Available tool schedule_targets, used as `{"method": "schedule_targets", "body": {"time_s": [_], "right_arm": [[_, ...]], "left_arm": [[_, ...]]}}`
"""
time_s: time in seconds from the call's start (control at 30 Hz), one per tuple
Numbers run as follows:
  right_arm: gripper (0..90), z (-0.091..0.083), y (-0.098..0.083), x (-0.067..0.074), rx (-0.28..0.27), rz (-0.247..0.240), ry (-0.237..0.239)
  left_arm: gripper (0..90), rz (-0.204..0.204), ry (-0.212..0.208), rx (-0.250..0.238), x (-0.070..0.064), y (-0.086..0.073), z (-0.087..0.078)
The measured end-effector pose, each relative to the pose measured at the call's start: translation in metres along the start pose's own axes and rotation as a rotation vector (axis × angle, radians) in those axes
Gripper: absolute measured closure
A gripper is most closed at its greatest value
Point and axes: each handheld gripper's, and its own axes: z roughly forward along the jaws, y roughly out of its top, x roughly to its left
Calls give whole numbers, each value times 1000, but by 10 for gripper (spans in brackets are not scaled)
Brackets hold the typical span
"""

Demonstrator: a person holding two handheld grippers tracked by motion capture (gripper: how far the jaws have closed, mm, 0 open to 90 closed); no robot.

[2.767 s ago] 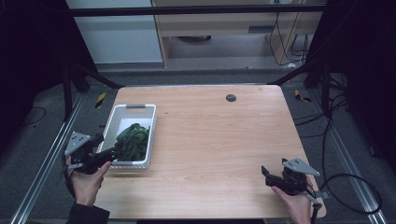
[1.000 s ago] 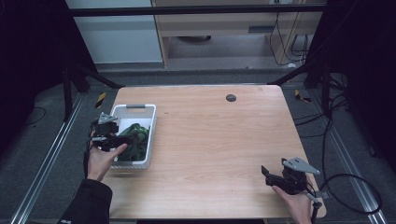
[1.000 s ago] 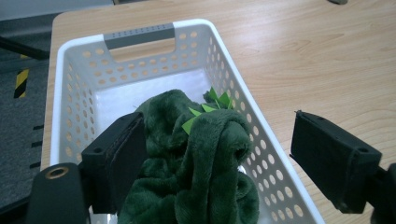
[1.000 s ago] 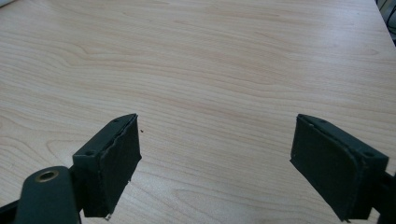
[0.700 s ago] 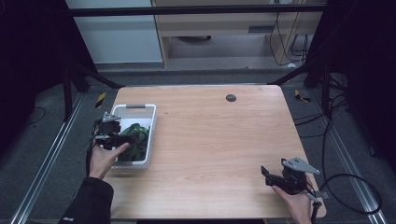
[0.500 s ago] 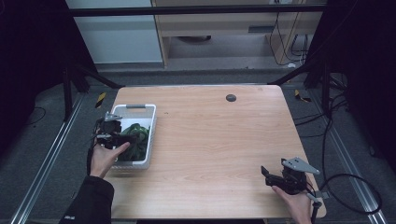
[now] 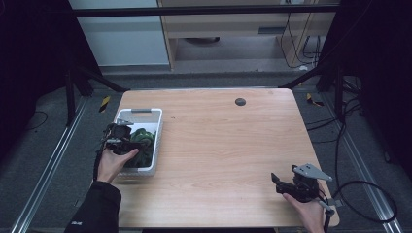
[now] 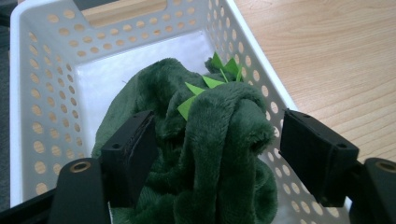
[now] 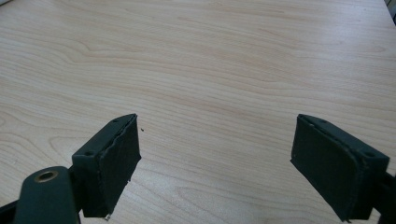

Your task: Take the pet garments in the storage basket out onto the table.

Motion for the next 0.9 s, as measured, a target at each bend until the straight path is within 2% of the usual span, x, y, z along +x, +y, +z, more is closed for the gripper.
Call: {"method": "schedule_targets", "body": {"time_s": [0.37,0.6,0.9], "right_arm": [[151,1,0,1,13,3,10],[147,1,0,2,19,3,17],[145,2,0,1,13,-8,11]], "left_arm": [[315,24,-1,49,-2,1,10],[394,37,3,78,-4,0,16],[511,10,-3,100,-1,-1,23]]}}
